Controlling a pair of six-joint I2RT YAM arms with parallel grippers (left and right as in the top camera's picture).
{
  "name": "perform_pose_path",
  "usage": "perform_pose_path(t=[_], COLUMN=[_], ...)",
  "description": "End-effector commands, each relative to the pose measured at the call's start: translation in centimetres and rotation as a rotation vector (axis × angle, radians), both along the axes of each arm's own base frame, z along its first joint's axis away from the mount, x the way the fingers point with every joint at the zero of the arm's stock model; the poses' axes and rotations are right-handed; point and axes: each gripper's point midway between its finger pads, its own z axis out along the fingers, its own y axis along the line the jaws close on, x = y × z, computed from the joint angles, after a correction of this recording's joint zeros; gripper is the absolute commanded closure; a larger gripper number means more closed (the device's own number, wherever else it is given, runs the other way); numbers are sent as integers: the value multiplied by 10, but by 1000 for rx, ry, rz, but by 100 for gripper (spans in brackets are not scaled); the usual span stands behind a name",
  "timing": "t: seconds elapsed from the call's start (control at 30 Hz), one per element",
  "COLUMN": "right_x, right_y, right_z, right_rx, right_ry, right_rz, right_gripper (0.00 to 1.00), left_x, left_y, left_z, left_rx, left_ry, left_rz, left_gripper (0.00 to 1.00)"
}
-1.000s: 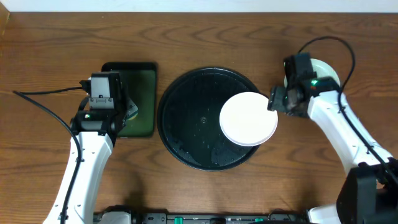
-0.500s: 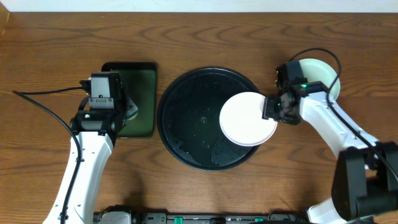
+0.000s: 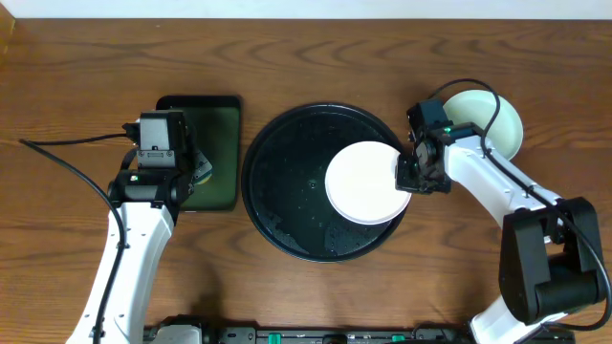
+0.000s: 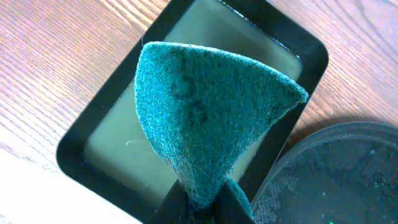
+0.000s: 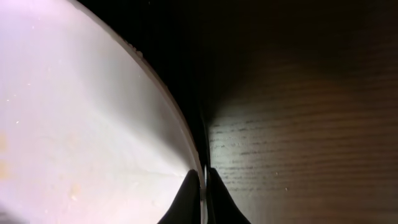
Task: Clean dirty plates on tray and stack at the side
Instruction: 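Grip the pink plate rim with the right gripper and drag it to tray center, then dip and rub the held sponge in the water tray with the left gripper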
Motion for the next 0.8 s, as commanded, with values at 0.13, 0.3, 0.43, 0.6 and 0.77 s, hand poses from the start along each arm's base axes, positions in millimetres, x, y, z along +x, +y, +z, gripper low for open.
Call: perform_pose_path(t=[0.13, 0.3, 0.43, 0.6, 0.77], right_x=[28, 36, 39, 34, 21], right_y=[19, 59, 85, 102, 110], right_z=[33, 36, 27, 5, -25], right_rx=[41, 149, 165, 169, 167], right_ry=[-69, -124, -150, -114, -26], right_rz=[79, 150, 189, 193, 212], right_gripper=[99, 99, 99, 99, 99], left_x=[-1, 1, 10, 24, 44], left_y=[2, 2, 2, 2, 2], left_z=[-4, -3, 1, -2, -30], left_rx=[8, 8, 8, 8, 8], left_ry=[11, 0, -37, -63, -33], left_rz=[1, 2, 2, 2, 2], left_gripper=[92, 92, 92, 92, 92])
